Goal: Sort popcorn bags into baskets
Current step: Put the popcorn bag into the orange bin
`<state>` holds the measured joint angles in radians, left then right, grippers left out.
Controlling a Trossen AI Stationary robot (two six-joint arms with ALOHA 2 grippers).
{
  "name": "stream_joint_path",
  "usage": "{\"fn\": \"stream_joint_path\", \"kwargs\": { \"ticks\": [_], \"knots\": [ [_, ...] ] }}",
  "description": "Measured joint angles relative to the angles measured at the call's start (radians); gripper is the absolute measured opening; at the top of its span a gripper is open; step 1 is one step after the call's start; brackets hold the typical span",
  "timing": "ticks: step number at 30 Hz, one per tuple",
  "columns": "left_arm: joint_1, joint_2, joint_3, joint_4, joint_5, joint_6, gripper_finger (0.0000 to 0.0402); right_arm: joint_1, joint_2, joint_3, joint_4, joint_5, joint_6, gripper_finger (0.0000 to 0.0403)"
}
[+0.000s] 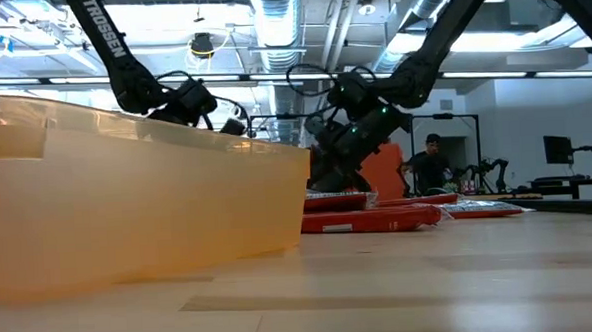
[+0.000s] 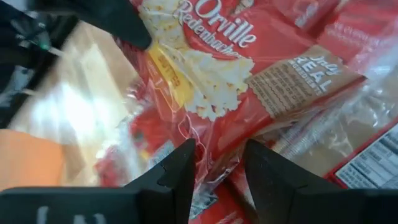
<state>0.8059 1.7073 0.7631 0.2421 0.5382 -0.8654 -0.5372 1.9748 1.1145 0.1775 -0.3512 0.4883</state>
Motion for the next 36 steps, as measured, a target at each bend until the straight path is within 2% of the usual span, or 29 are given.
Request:
{"fn": "stream_joint_path", "kwargs": {
  "ticks": [8,15,18,21,26,29,33,36],
  "knots": [
    [0.0,-0.165,0.001,-0.07,-0.005,0.02,0.0006,-0.033,-0.136,0.001,-0.039,-0.019,-0.086,0.0146],
    [-0.026,-0.403,0.001,-0.277,-0.036,0.125,0.0003,-0.049,-0.34,0.001,-0.185,-0.011,-0.203,0.0133],
    [-0.063,-0.517,0.001,-0.382,-0.052,0.158,0.0002,-0.048,-0.424,0.001,-0.258,0.006,-0.239,0.0129],
    [-0.121,-0.643,0.001,-0.496,-0.025,0.193,0.0002,-0.048,-0.506,0.001,-0.333,0.018,-0.283,0.0126],
    [-0.296,-0.838,0.001,-0.681,0.003,0.265,0.0001,-0.048,-0.604,0.001,-0.443,0.064,-0.327,0.0122],
    [-0.447,-0.916,0.001,-0.76,-0.041,0.274,0.0001,-0.046,-0.632,0.002,-0.479,0.063,-0.335,0.0121],
    [-0.653,-0.958,0.001,-0.765,-0.122,0.269,0.0001,-0.038,-0.641,0.002,-0.521,0.064,-0.332,0.0123],
    [-0.782,-0.936,0.001,-0.765,-0.177,0.249,0.0001,-0.025,-0.641,0.002,-0.55,0.064,-0.332,0.0122]
  ]
}}
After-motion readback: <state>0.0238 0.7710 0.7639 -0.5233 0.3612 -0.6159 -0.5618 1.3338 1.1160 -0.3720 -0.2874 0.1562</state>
